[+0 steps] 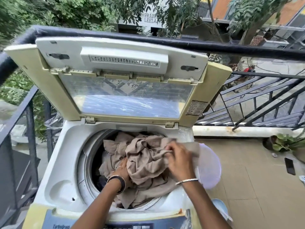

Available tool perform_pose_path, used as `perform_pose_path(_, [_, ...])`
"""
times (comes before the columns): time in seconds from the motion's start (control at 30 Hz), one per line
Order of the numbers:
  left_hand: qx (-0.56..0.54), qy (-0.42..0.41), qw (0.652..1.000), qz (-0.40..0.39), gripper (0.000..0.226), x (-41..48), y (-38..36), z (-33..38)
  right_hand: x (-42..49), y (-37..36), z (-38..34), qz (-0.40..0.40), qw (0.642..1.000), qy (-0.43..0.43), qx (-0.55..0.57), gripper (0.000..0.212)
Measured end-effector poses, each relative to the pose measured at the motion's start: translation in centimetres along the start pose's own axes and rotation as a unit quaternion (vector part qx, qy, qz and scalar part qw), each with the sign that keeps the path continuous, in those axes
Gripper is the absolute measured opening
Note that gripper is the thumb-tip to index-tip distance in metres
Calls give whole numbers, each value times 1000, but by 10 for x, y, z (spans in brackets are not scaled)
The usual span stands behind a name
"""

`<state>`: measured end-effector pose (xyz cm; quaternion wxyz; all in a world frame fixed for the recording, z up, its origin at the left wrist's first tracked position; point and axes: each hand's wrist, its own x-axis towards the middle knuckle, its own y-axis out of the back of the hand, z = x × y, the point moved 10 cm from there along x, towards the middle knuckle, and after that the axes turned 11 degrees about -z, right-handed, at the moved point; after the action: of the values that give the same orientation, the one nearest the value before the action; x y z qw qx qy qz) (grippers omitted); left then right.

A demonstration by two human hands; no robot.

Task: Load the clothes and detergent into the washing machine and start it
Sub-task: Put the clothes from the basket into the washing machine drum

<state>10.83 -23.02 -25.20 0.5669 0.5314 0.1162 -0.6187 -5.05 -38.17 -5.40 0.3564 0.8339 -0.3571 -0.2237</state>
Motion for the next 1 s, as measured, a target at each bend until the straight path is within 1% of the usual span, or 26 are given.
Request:
perform_pose_path(0.03, [-2,-10,1000,-1,118,-6,1,3,-2,-29,-12,-73,997,3,26,19])
perform_pose_path(0.07, [-2,-9,1000,3,113,-14,4,7,-5,-56,-20,-135,991,-5,8,27])
perform_pose_path(0.1, [17,-4,999,29,101,-20,10,8,-7,-80,-19,-179,983,-27,-20,48])
perform_pose_path(0.13, [53,0,995,85,95,-26,22,10,-9,-101,-10,-220,972,-64,-58,75])
perform_pose_path(0.17, [91,14,987,128,97,-31,31,11,-8,-119,0,-255,957,-98,-99,98])
perform_pose_path(0.2, [100,26,984,148,103,-30,35,6,-6,-138,8,-285,941,-117,-142,112])
perform_pose_path(0.23, [86,42,985,145,109,-28,38,-2,-1,-153,13,-303,927,-120,-187,116])
perform_pose_path(0.27, [86,52,986,130,114,-19,35,-12,6,-167,17,-307,917,-119,-225,115])
perform_pose_path(0.3, [98,58,988,108,119,-10,32,-18,14,-182,21,-308,910,-123,-248,109])
perform_pose_path(0.4, [93,68,991,66,117,18,21,-35,30,-223,45,-323,897,-170,-249,82])
perform_pose_path(0.47, [110,53,990,68,117,24,18,-29,33,-240,61,-345,881,-201,-255,74])
perform_pose_path(0.57, [135,41,988,61,111,40,8,-28,35,-258,95,-376,852,-244,-270,71])
perform_pose_path(0.67, [125,23,992,6,120,64,-5,-28,40,-269,131,-384,839,-277,-268,70])
perform_pose_path(0.7, [121,21,992,-14,123,71,-8,-27,44,-271,140,-389,834,-281,-272,72])
perform_pose_path(0.77, [115,28,992,-39,123,80,-9,-21,50,-276,155,-401,823,-300,-268,82])
perform_pose_path(0.8, [111,34,992,-47,121,85,-10,-21,52,-278,161,-400,821,-316,-257,85])
perform_pose_path(0.9, [102,15,993,-52,118,93,-10,-18,54,-280,173,-371,828,-360,-218,72])
perform_pose_path(0.93, [99,2,994,-51,117,94,-11,-19,53,-281,176,-360,834,-367,-200,70])
perform_pose_path(1.0, [91,-20,995,-45,119,94,-13,-19,52,-284,181,-354,840,-364,-191,75])
